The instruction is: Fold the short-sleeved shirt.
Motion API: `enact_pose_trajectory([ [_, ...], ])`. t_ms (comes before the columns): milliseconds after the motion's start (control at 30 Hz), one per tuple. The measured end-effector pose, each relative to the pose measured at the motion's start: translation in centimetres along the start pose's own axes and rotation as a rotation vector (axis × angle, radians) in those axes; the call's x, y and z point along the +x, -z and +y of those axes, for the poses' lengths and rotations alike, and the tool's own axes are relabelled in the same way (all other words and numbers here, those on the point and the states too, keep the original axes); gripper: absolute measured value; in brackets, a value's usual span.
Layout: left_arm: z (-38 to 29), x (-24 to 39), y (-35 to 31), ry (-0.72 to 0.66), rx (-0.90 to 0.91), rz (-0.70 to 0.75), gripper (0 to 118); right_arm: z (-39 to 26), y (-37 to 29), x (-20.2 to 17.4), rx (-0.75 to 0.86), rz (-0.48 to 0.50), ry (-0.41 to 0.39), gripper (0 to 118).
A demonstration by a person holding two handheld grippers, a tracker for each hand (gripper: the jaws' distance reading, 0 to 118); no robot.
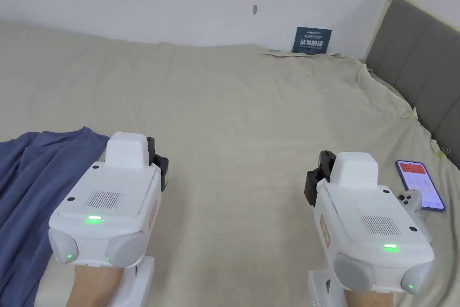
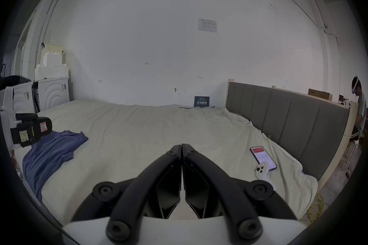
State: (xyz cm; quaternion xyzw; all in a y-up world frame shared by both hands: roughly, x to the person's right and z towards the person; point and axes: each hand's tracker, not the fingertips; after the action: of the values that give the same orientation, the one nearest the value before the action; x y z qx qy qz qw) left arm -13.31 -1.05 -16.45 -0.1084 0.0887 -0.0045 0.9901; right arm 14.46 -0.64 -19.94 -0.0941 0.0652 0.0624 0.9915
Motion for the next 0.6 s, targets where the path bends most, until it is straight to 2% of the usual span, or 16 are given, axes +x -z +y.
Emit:
enact_pose_trajectory([
  [33,0.4,0.3,0.3,0.106,-0.003,0.029,0,0.6,0.2,0.0,0.009,0.010,-0.085,0],
  [67,0.8,0.8,0.5,0.258,0.016,0.058,0,1.2,0.5,-0.2,0.029,-0.002,-0.226,0],
  [100,0.9,1.4,0.7,0.427,0.057,0.086,0,1.8,0.8,-0.7,0.056,-0.033,-0.395,0],
  [167,0.4,2.8,1.4,0.864,0.149,0.129,0,2.3,1.2,-2.1,0.168,-0.070,-0.815,0],
  [267,-2.1,4.0,1.6,1.465,0.293,0.048,0,2.0,1.7,-3.2,0.287,0.010,-1.279,0],
  [300,-3.1,4.2,1.4,1.605,0.333,-0.007,0,1.7,1.7,-3.5,0.328,0.027,-1.391,0],
  [367,-4.6,4.4,0.6,1.777,0.378,-0.135,0,0.4,1.5,-3.4,0.396,0.092,-1.600,0],
  [433,-5.5,4.4,0.0,1.804,0.380,-0.188,0,-1.1,1.2,-3.5,0.429,0.153,-1.793,0],
  [500,-5.6,4.6,-0.2,1.781,0.366,-0.188,0,-1.9,0.7,-3.2,0.441,0.219,-1.870,0],
  [567,-5.0,4.2,-0.1,1.667,0.326,-0.170,0,-1.4,0.5,-3.4,0.389,0.218,-1.746,0],
  [600,-4.1,4.1,0.0,1.563,0.297,-0.154,0,-0.6,0.5,-3.6,0.348,0.208,-1.637,0],
])
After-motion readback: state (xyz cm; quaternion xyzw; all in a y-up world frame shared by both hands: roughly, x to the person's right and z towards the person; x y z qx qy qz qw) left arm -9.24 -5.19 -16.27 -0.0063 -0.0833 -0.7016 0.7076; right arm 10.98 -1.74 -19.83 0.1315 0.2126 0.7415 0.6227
